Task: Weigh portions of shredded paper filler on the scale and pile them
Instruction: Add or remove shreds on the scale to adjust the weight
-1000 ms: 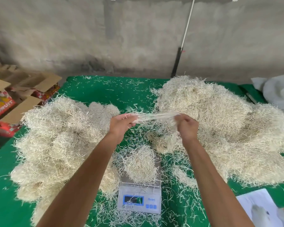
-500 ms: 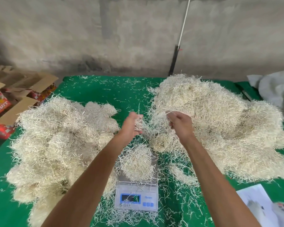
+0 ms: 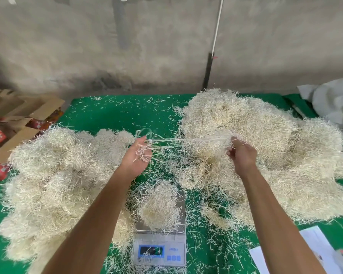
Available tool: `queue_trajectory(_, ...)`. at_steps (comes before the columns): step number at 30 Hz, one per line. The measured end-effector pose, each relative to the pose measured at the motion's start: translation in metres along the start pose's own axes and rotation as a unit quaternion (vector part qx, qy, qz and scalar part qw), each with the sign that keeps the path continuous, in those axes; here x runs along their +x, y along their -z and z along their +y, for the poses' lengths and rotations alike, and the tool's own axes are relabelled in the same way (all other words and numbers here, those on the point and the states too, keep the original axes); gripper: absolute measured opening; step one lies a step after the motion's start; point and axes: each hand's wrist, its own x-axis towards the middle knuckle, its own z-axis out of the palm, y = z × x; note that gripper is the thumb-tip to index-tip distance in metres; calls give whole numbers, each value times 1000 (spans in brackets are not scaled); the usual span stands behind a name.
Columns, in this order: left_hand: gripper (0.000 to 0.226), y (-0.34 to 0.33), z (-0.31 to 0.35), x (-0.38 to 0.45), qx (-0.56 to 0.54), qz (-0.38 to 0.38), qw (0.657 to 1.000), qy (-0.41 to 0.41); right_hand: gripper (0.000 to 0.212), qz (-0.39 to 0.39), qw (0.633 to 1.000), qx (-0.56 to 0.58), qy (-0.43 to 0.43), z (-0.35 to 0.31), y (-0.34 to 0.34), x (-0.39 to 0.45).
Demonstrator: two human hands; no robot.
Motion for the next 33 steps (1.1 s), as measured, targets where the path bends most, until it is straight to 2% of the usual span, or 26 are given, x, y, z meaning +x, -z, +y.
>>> queue_trajectory(1, 49, 1, 0, 0, -7, 9, 1000, 5, 8, 5, 1000, -1, 0, 3, 5, 5)
queue_trajectory(4, 62, 4, -7, 1, 125, 60, 990, -19, 10, -3, 999, -41, 5, 14, 20, 22)
queue_trajectory(6, 63, 6, -8, 5, 123, 75, 989, -19, 32, -70, 984, -161, -8, 19, 27, 26)
queue_trajectory(8, 72, 9, -7, 7, 161, 96, 981, -40, 64, -130, 941, -310, -22, 23, 29, 25)
queue_trajectory(9, 80, 7, -7, 5, 201, 114, 972, -47, 71, -130, 919, -372, -13, 26, 29, 23)
queue_trajectory(12, 80, 1, -9, 7, 229, 96, 966, -73, 74, -95, 865, -486, 79, 28, 11, 3)
queue_trajectory(13, 72, -3, -8, 3, 228, 67, 967, -96, 72, -115, 865, -475, 109, 26, 1, -9)
queue_trajectory(15, 43, -17, 8, -5, 47, -7, 998, -40, 72, -218, 871, -418, 141, 22, -24, -37)
queue_trajectory(16, 31, -23, 13, -3, -56, -36, 998, 5, 75, -278, 868, -388, 137, 21, -39, -53)
queue_trajectory(17, 27, -28, 16, -3, -99, -60, 993, 25, 80, -331, 864, -359, 121, 21, -55, -69)
queue_trajectory(19, 32, -32, 20, -12, -50, -103, 993, 29, 83, -408, 857, -304, 84, 22, -82, -98)
queue_trajectory(20, 36, -35, 21, -15, -8, -110, 994, 24, 76, -422, 857, -287, 73, 24, -91, -104)
queue_trajectory(22, 41, -34, 22, -27, 62, -107, 992, -1, 46, -415, 860, -285, 82, 25, -100, -109)
queue_trajectory(24, 38, -23, 27, -41, 158, -68, 983, -63, 29, -414, 860, -288, 79, 22, -100, -107)
queue_trajectory(26, 39, -3, 29, -49, 229, 24, 968, -103, 39, -427, 835, -335, 89, 16, -94, -104)
queue_trajectory(28, 48, 21, 36, -55, 195, 74, 974, -92, 53, -428, 804, -400, 103, 13, -89, -102)
queue_trajectory(31, 59, 50, 35, -56, 216, 92, 969, -77, 46, -408, 811, -401, 122, 11, -86, -108)
queue_trajectory(33, 67, 62, 21, -53, 255, 69, 963, -62, 40, -405, 828, -364, 135, 10, -92, -120)
